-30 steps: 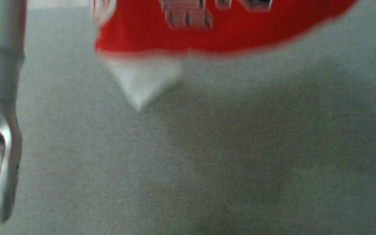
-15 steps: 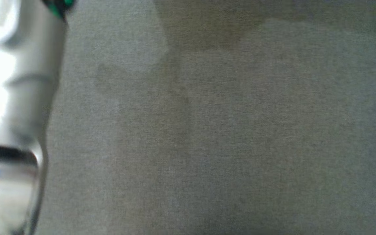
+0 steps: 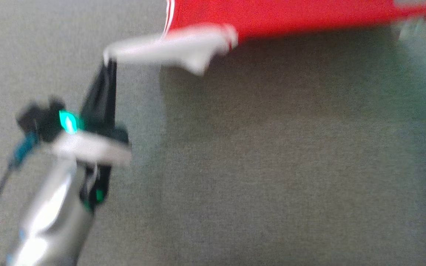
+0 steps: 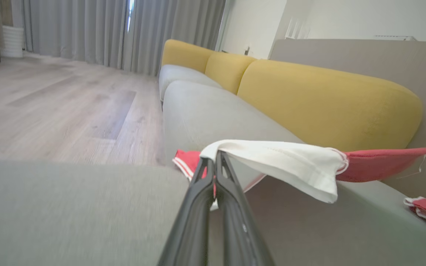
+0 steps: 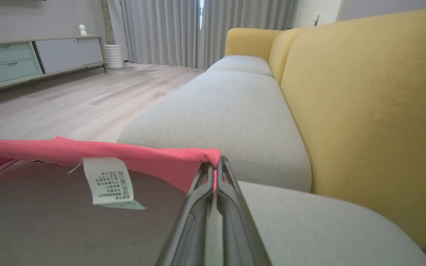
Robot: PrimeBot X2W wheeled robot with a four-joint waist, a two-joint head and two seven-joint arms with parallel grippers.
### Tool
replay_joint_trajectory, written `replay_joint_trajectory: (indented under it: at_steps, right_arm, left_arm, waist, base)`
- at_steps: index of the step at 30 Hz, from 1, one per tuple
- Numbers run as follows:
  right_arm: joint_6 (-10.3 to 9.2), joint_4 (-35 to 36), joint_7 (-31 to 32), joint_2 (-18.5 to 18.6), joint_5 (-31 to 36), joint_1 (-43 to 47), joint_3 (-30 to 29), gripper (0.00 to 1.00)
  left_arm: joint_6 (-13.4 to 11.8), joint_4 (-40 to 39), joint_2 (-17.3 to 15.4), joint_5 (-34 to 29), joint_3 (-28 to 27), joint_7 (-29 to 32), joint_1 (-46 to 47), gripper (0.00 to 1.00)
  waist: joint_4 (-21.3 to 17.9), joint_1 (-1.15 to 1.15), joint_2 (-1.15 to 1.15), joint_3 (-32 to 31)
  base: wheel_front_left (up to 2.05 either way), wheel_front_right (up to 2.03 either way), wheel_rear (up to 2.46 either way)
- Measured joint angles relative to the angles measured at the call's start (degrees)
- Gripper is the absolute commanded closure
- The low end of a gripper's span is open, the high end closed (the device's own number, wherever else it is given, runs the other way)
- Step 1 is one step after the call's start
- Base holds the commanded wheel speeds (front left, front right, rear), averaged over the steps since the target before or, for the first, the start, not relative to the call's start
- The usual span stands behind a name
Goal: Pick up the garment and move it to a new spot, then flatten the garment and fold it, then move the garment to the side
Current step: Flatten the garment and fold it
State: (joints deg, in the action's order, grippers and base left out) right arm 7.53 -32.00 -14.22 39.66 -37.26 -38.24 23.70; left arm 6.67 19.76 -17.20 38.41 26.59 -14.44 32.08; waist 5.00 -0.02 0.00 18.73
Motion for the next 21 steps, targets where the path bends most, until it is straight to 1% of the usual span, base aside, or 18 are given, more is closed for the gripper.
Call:
replay_joint_trajectory:
  at_steps: [3,7,8,11,15,18,21]
  right_arm:
    - [0.00,2.2,0.0,-0.3,-0.1,8.8,-1.9,1.00]
    - [0.00,4.5,0.0,-1.8,0.2,19.6,-4.6,1.00]
    - [0.00,4.5,0.0,-1.8,0.2,19.6,-4.6,1.00]
    - [0.00,6.5,0.0,-2.9,0.9,26.6,-7.2,1.00]
    - [0.00,9.9,0.1,-3.5,1.6,34.4,-10.0,1.00]
    - [0.00,12.8,1.6,-4.4,2.1,39.1,-12.1,1.00]
    - [0.00,15.1,3.5,-5.4,2.1,42.0,-13.8,1.00]
  left_arm:
    - [-1.9,-4.5,-1.5,1.3,0.7,0.3,-9.9,1.00]
    - [-5.0,-10.6,-3.5,1.7,1.6,1.3,-20.9,1.00]
    - [-5.0,-10.6,-3.5,1.7,1.6,1.3,-20.9,1.00]
    - [-7.3,-14.7,-4.9,2.3,2.0,1.9,-28.0,1.00]
    - [-9.8,-19.7,-5.6,4.1,2.5,3.1,-36.0,1.00]
    - [-10.5,-22.4,-6.0,5.1,2.9,3.9,-39.8,1.00]
    - [-11.3,-23.6,-6.2,5.5,2.9,4.4,-40.5,1.00]
  waist:
    - [-0.6,0.00,0.00,-3.0]
    - [-1.3,0.00,0.00,-7.2]
    - [-1.3,0.00,0.00,-7.2]
    - [-1.8,0.00,0.00,-10.2]
    - [-2.1,0.00,0.00,-13.1]
    - [-2.2,0.00,0.00,-14.0]
    - [-2.0,0.01,0.00,-13.6]
  base:
    - [0.00,0.00,0.00]
    - [0.00,0.00,0.00]
    - [0.00,0.00,0.00]
    - [0.00,0.00,0.00]
    - [0.00,0.00,0.00]
    - [0.00,0.00,0.00]
    - [0.00,0.00,0.00]
